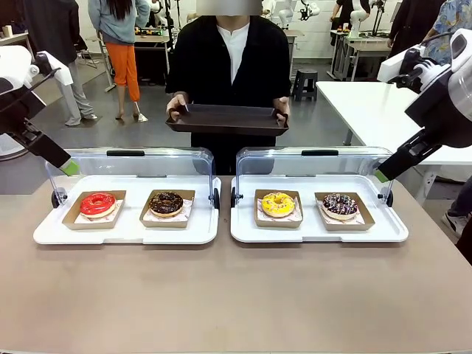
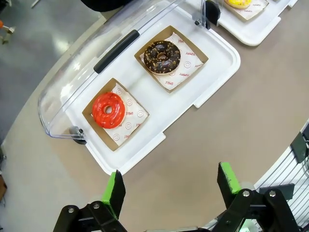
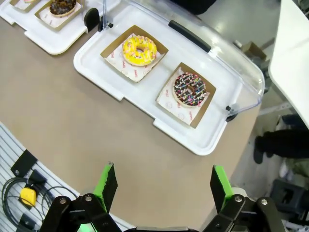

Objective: Provide the desired donut to the person.
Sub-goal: Pick up and lift the Paper togo box containing the Donut pointed at by the person.

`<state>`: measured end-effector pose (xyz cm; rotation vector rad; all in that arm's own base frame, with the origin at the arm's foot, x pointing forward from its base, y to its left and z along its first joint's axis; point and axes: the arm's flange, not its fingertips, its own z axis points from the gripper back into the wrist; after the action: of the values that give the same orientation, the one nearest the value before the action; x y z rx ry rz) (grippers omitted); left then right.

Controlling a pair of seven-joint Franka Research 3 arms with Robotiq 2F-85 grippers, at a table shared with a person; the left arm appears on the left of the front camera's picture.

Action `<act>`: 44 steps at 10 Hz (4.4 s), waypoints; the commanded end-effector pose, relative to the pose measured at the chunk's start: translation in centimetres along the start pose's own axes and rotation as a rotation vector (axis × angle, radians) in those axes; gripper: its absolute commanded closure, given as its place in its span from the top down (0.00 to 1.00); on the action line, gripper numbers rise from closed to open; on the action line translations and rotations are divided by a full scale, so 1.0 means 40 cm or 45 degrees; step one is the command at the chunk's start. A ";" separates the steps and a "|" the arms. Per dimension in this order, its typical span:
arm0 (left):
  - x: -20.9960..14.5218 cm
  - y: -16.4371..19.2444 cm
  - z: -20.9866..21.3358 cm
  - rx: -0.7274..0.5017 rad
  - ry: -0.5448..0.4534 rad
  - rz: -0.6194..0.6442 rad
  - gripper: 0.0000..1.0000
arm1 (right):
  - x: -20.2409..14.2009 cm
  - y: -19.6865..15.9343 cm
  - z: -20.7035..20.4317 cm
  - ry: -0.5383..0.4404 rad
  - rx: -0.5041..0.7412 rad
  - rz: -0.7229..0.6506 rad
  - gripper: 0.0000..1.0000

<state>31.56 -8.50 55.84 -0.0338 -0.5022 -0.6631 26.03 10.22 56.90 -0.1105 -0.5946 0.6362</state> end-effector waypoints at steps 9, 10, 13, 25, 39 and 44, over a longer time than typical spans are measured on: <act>-0.040 0.323 0.031 -0.754 -0.376 -0.080 1.00 | -0.152 -0.403 -0.027 -0.579 0.936 -0.107 1.00; -0.062 0.370 0.019 -0.774 -0.422 -0.121 1.00 | -0.178 -0.446 -0.038 -0.660 0.986 -0.109 1.00; -0.141 0.483 0.005 -0.944 -0.621 -0.224 1.00 | -0.242 -0.547 -0.068 -0.741 1.042 -0.124 1.00; -0.271 0.549 -0.037 -1.069 -0.850 -0.269 1.00 | -0.320 -0.585 -0.092 -0.849 1.059 0.137 1.00; -0.281 0.562 -0.035 -1.064 -0.825 -0.264 1.00 | -0.320 -0.581 -0.085 -0.822 1.058 0.128 1.00; -0.281 0.562 -0.035 -1.064 -0.825 -0.264 1.00 | -0.320 -0.581 -0.085 -0.822 1.058 0.128 1.00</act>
<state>38.09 15.57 52.08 -1.0178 -0.8230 -1.0392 31.80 -15.70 54.14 0.8690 -0.8812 0.9686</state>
